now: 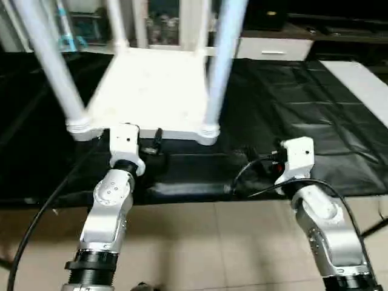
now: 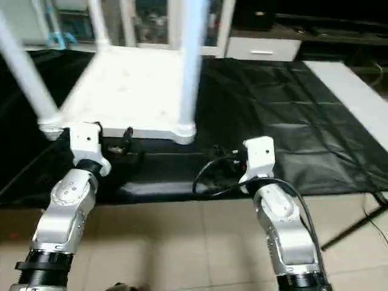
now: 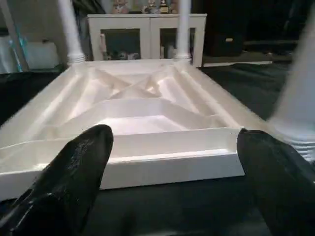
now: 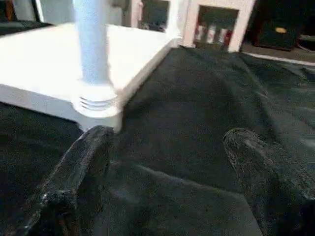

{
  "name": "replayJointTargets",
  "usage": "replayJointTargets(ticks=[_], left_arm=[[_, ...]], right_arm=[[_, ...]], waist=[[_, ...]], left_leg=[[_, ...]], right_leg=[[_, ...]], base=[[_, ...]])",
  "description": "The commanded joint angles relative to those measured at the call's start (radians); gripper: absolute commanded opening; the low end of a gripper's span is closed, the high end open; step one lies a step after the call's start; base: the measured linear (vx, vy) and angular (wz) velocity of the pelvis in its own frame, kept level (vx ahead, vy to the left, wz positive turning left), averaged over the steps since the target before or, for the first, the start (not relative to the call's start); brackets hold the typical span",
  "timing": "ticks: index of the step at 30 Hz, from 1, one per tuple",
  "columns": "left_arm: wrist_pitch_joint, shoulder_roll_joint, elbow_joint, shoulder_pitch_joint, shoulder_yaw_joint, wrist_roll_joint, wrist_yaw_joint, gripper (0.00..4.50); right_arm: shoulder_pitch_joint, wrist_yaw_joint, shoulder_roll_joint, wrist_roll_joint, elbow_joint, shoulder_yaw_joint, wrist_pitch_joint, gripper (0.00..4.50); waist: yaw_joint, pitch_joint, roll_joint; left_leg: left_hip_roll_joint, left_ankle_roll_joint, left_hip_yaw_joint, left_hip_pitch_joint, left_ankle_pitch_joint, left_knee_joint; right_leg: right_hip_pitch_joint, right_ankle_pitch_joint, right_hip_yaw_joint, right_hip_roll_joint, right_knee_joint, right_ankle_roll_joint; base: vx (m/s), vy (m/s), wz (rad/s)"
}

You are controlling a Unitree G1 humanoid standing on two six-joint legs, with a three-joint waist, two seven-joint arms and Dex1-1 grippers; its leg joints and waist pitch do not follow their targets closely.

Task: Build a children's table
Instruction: Rotate table base

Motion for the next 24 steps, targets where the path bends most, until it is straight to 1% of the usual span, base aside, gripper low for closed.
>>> replayJointTargets(ticks=[1,2,3,4,5,6,7,8,9,10,11,12,13,14,15,16,17,18,19,20,21,22,23,24], left_arm=[[-0.002,-0.013,-0.033,0.008,-0.015,-0.006,-0.01,4.46],[-0.003,-0.014,-0.034,0.009,-0.015,-0.006,-0.011,4.46],[-0.003,0.0,-0.036,0.007,-0.019,-0.001,-0.021,4.46],[0.001,0.002,-0.037,0.006,-0.017,-0.011,-0.03,4.46],[-0.004,0.003,-0.039,0.007,-0.016,-0.027,-0.046,4.46],[-0.013,0.004,-0.039,0.009,-0.017,-0.033,-0.052,4.46],[-0.015,0.001,-0.046,0.012,-0.019,-0.038,-0.053,4.46],[-0.01,-0.001,-0.052,0.012,-0.02,-0.038,-0.05,4.46],[-0.007,-0.003,-0.055,0.014,-0.021,-0.039,-0.048,4.46],[-0.004,-0.011,-0.06,0.017,-0.02,-0.053,-0.063,4.46],[-0.009,-0.013,-0.062,0.023,-0.027,-0.048,-0.069,4.46],[-0.013,-0.014,-0.064,0.028,-0.034,-0.043,-0.072,4.46],[-0.013,-0.016,-0.066,0.033,-0.038,-0.045,-0.075,4.46],[-0.009,-0.019,-0.075,0.041,-0.04,-0.045,-0.065,4.46],[-0.007,-0.02,-0.078,0.045,-0.04,-0.047,-0.062,4.46],[-0.005,-0.021,-0.082,0.051,-0.04,-0.048,-0.06,4.46],[-0.003,-0.022,-0.086,0.057,-0.04,-0.048,-0.058,4.46],[-0.01,-0.014,-0.079,0.064,-0.04,-0.037,-0.055,4.46],[-0.011,-0.012,-0.077,0.065,-0.04,-0.034,-0.054,4.46],[-0.014,-0.009,-0.072,0.067,-0.038,-0.028,-0.051,4.46],[-0.014,-0.008,-0.071,0.069,-0.036,-0.025,-0.049,4.46],[-0.01,-0.009,-0.072,0.072,-0.033,-0.03,-0.054,4.46],[-0.006,-0.009,-0.073,0.074,-0.032,-0.03,-0.056,4.46],[-0.008,-0.009,-0.072,0.077,-0.031,-0.029,-0.056,4.46]], right_arm=[[0.018,0.003,0.002,-0.016,-0.034,-0.013,0.024,3.89],[0.019,0.002,0.002,-0.017,-0.034,-0.013,0.024,3.89],[0.032,-0.003,0.002,-0.013,-0.043,-0.021,0.03,3.89],[0.037,-0.003,0.001,-0.009,-0.047,-0.023,0.032,3.89],[0.045,-0.003,0.001,-0.002,-0.056,-0.025,0.033,3.89],[0.051,-0.003,0.001,0.003,-0.061,-0.026,0.032,3.89],[0.061,-0.01,0.001,0.013,-0.074,-0.031,0.041,3.89],[0.065,-0.014,0.001,0.019,-0.081,-0.034,0.049,3.89],[0.068,-0.017,0.003,0.022,-0.084,-0.036,0.051,3.89],[0.071,-0.017,0.005,0.022,-0.087,-0.037,0.053,3.89],[0.071,-0.018,0.005,0.016,-0.086,-0.037,0.052,3.89],[0.071,-0.018,0.006,0.01,-0.086,-0.037,0.053,3.89],[0.071,-0.019,0.006,0.005,-0.084,-0.037,0.052,3.89],[0.067,-0.018,0.01,0.006,-0.081,-0.041,0.054,3.89],[0.066,-0.017,0.011,0.008,-0.08,-0.042,0.054,3.89],[0.063,-0.013,0.009,0.006,-0.077,-0.04,0.053,3.89],[0.06,-0.009,0.005,0.004,-0.074,-0.037,0.053,3.89],[0.053,-0.003,0.001,0.003,-0.064,-0.034,0.048,3.89],[0.051,-0.002,-0.001,0.002,-0.06,-0.033,0.047,3.89],[0.047,0.0,-0.003,0.001,-0.055,-0.032,0.046,3.89],[0.045,0.002,-0.004,0.0,-0.053,-0.031,0.046,3.89],[0.043,0.002,-0.004,0.001,-0.05,-0.033,0.045,3.89],[0.042,0.002,-0.004,0.003,-0.047,-0.035,0.045,3.89],[0.041,0.009,-0.005,0.005,-0.044,-0.033,0.047,3.89]], waist=[[0.037,-0.069,-0.04],[0.039,-0.069,-0.039],[0.047,-0.049,-0.025],[0.049,-0.057,-0.015],[0.054,-0.073,0.016],[0.047,-0.069,0.02],[0.047,-0.077,0.033],[0.047,-0.068,0.038],[0.046,-0.061,0.033],[0.049,-0.039,0.02],[0.054,-0.015,0.003],[0.056,-0.008,0.012],[0.031,-0.005,0.012],[0.028,-0.002,0.056],[0.028,-0.01,0.065],[0.026,-0.013,0.067],[0.014,-0.022,0.043],[-0.001,-0.024,0.025],[0.001,-0.03,0.001],[0.063,-0.028,-0.013],[0.078,-0.046,-0.028],[0.082,-0.046,-0.024],[0.081,-0.043,-0.025],[0.078,-0.055,-0.004]], left_leg=[[-0.093,0.186,0.024,-0.022,-0.255,0.147],[-0.085,0.168,0.009,-0.051,-0.192,0.154],[-0.08,0.118,-0.021,-0.046,-0.118,0.089],[-0.07,0.127,-0.033,-0.041,-0.109,0.057],[-0.021,0.159,-0.056,-0.006,-0.087,0.009],[0.003,0.193,-0.082,-0.013,-0.085,-0.002],[0.08,0.223,-0.113,0.036,-0.124,-0.022],[0.102,0.204,-0.114,0.058,-0.234,-0.037],[0.091,0.168,-0.103,0.06,-0.301,-0.041],[0.033,0.091,-0.062,0.062,-0.424,-0.035],[-0.021,0.053,-0.025,0.105,-0.425,0.007],[-0.032,0.045,-0.014,0.143,-0.428,0.032],[-0.028,0.04,-0.009,0.184,-0.503,0.032],[0.121,0.036,-0.094,0.134,-0.825,-0.11],[0.112,-0.023,-0.076,0.108,-1.022,-0.188],[0.102,-0.025,-0.074,0.138,-1.068,-0.195],[0.103,-0.005,-0.086,0.178,-1.05,-0.175],[0.064,0.0,-0.096,0.191,-0.988,-0.148],[0.016,0.009,-0.071,0.164,-0.883,-0.113],[-0.038,0.065,-0.038,0.037,-0.367,0.062],[-0.051,0.115,-0.058,-0.019,-0.2,0.125],[-0.057,0.121,-0.062,-0.035,-0.156,0.124],[-0.061,0.126,-0.062,-0.048,-0.112,0.116],[-0.06,0.141,-0.056,-0.045,0.007,0.059]], right_leg=[[0.079,-0.086,0.088,-0.157,-0.177,-0.352],[0.091,-0.12,0.102,-0.166,-0.166,-0.287],[0.083,-0.236,0.085,-0.15,-0.167,-0.014],[0.094,-0.213,0.083,-0.144,-0.161,0.052],[0.09,-0.154,0.066,-0.145,-0.164,0.117],[0.076,-0.108,0.055,-0.12,-0.14,0.146],[0.044,-0.093,0.047,-0.118,-0.133,0.145],[0.033,-0.115,0.057,-0.137,-0.122,0.093],[0.037,-0.157,0.061,-0.146,-0.127,0.065],[0.05,-0.394,0.057,-0.155,-0.168,0.056],[0.036,-0.768,0.029,-0.154,-0.232,0.114],[0.017,-0.896,0.004,-0.149,-0.267,0.141],[0.021,-0.902,-0.077,-0.107,-0.302,0.184],[0.1,-0.565,-0.088,-0.065,-0.11,0.141],[0.103,-0.207,-0.049,-0.024,0.045,0.043],[0.079,-0.172,-0.037,-0.022,0.059,0.022],[0.06,-0.159,-0.008,-0.046,0.04,0.015],[0.07,-0.27,0.035,-0.086,-0.028,0.014],[0.097,-0.34,0.06,-0.104,-0.078,0.027],[0.201,-0.812,0.16,-0.252,-0.221,0.042],[0.239,-0.749,0.183,-0.243,-0.207,-0.012],[0.243,-0.658,0.17,-0.219,-0.199,-0.046],[0.242,-0.566,0.147,-0.189,-0.194,-0.073],[0.241,-0.369,0.084,-0.116,-0.177,-0.101]], base=[[-0.007,-0.194,0.0],[-0.02,-0.169,-0.06],[-0.02,-0.169,-0.06],[-0.031,-0.119,-0.01],[-0.045,-0.078,0.0],[-0.045,-0.078,0.0],[-0.034,-0.067,0.09],[0.0,0.0,0.0],[0.0,0.0,0.0],[0.0,0.0,0.0],[-0.071,-0.007,0.08],[-0.071,-0.007,0.08],[-0.056,0.029,-0.01],[0.056,0.091,-0.15],[0.056,0.091,-0.15],[0.114,0.053,-0.05],[0.109,-0.035,-0.06],[0.109,-0.035,-0.06],[0.089,-0.057,-0.25],[0.101,-0.037,-0.13],[0.101,-0.037,-0.13],[0.115,-0.006,0.03],[0.145,0.015,0.08],[0.145,0.015,0.08]])
